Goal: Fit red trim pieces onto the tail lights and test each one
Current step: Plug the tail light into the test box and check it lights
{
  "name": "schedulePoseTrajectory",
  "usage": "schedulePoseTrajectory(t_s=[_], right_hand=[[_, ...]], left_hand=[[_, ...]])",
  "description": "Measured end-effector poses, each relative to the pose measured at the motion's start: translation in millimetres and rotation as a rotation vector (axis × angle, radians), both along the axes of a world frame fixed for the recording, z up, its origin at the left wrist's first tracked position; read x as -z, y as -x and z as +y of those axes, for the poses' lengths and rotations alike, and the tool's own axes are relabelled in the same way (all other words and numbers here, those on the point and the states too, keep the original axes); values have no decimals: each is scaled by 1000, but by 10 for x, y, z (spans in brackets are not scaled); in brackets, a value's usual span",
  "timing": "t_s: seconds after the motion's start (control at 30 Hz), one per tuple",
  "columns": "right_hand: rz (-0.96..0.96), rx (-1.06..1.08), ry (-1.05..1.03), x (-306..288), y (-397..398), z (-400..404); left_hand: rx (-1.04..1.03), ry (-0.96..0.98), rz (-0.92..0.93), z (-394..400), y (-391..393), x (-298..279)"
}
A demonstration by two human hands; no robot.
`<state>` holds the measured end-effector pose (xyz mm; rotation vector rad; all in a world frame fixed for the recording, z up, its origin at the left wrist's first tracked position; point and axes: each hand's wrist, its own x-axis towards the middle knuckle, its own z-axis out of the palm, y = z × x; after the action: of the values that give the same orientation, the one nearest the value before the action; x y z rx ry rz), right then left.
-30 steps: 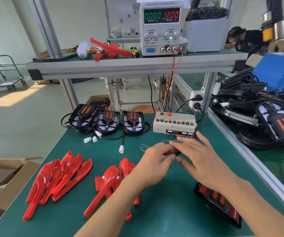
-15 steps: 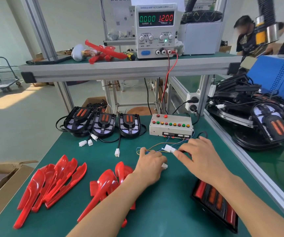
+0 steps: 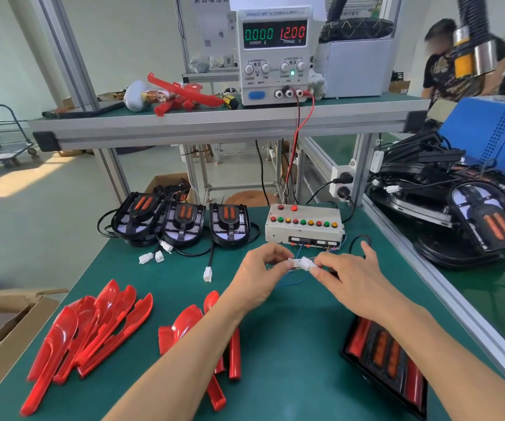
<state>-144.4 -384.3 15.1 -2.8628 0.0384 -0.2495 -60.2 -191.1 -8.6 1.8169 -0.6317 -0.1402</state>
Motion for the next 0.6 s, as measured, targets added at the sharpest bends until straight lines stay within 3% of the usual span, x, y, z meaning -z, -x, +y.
schedulePoseTrajectory(t_s=[0.47, 0.6], right_hand=[[121, -55, -12, -69, -27, 5], [128, -33, -36, -84, -36, -5]], left_hand=[[44, -25, -36, 70, 43, 16], [114, -130, -114, 104, 49, 30]])
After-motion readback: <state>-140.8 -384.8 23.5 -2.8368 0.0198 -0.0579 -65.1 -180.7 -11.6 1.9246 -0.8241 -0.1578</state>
